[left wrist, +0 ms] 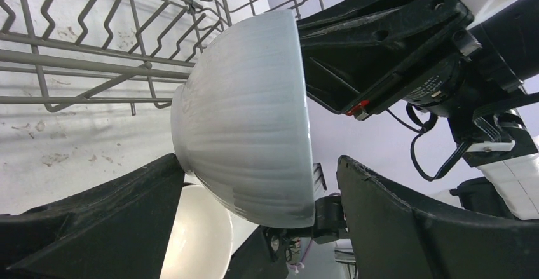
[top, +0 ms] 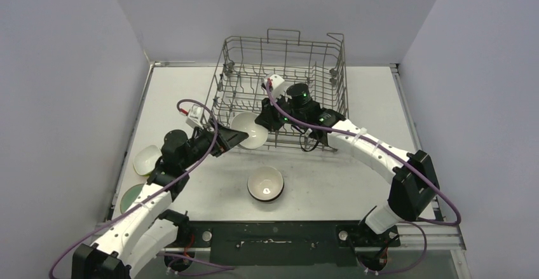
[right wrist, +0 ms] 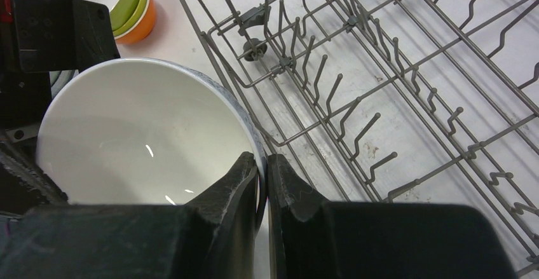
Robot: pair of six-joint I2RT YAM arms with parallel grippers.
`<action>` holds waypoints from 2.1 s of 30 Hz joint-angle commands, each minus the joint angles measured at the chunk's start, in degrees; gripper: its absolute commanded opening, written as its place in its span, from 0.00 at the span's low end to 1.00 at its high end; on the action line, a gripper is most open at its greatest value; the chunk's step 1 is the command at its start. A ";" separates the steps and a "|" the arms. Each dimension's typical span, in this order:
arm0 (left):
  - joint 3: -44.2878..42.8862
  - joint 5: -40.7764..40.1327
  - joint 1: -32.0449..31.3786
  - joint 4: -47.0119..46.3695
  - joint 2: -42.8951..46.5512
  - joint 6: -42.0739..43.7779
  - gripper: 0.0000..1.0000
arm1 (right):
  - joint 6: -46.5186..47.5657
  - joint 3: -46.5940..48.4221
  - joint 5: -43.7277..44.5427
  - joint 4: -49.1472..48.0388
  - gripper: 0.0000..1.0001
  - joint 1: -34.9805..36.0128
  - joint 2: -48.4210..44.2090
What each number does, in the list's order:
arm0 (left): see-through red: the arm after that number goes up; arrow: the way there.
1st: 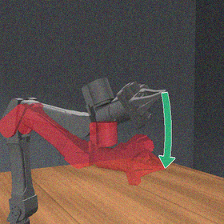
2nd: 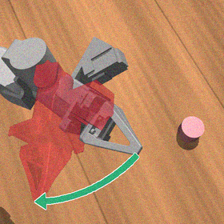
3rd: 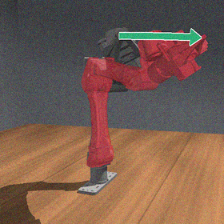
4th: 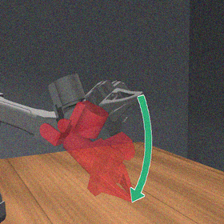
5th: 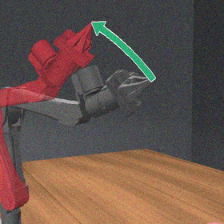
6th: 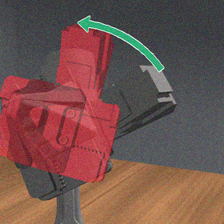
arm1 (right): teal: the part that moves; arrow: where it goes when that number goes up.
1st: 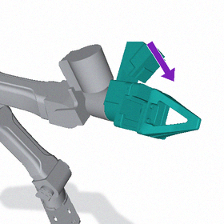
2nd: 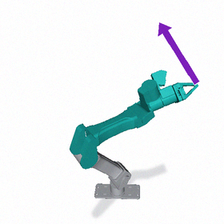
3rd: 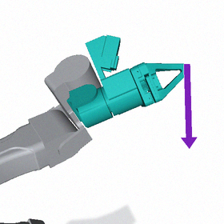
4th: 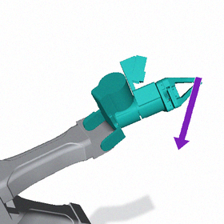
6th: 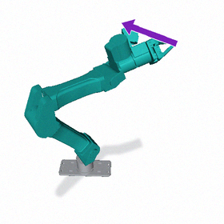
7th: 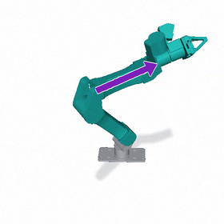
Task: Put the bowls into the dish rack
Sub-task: Pick up the bowl from the center of the board.
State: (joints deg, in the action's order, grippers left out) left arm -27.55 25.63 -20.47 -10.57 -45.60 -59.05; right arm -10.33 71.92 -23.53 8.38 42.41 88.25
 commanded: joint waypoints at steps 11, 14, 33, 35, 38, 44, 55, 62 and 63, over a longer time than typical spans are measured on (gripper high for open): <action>-0.49 1.45 -2.12 -10.35 -3.26 -3.36 0.62 | -0.40 3.82 -0.75 -3.73 0.05 0.74 -2.58; -0.37 1.20 -2.12 -10.42 -3.20 -3.14 0.56 | -0.33 3.87 -0.73 -3.80 0.05 0.74 -2.26; 1.41 1.84 -2.03 -18.22 -1.48 -5.51 0.84 | -4.40 3.14 -0.32 -5.51 0.05 -1.97 -1.87; 1.45 1.26 -2.03 -17.67 -1.65 -5.50 0.87 | -4.92 2.90 -1.39 -6.26 0.05 -2.08 -2.17; 1.62 0.38 -2.07 -17.25 -1.92 -5.55 0.92 | -5.32 2.89 -2.29 -6.78 0.05 -2.07 -2.46; 0.86 0.75 -2.03 -16.88 -3.39 -5.64 0.95 | -5.32 2.92 -2.42 -6.94 0.05 -2.07 -2.81; 1.77 -0.20 -2.03 -16.16 -4.61 -8.08 0.95 | -4.67 1.85 -1.96 -7.94 0.05 -2.07 -3.46; 2.60 -0.98 -2.03 -18.32 -3.64 -8.40 0.65 | -4.53 1.99 -1.78 -7.64 0.05 -2.07 -2.93; 2.82 -0.87 -2.03 -18.80 -3.55 -8.57 0.61 | -4.53 2.00 -1.85 -7.63 0.05 -2.07 -2.87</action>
State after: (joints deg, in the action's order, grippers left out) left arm -24.67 24.38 -22.20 -23.64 -50.48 -66.85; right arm -14.22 72.90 -24.75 6.35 40.42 88.23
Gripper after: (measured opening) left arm 0.687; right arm 0.097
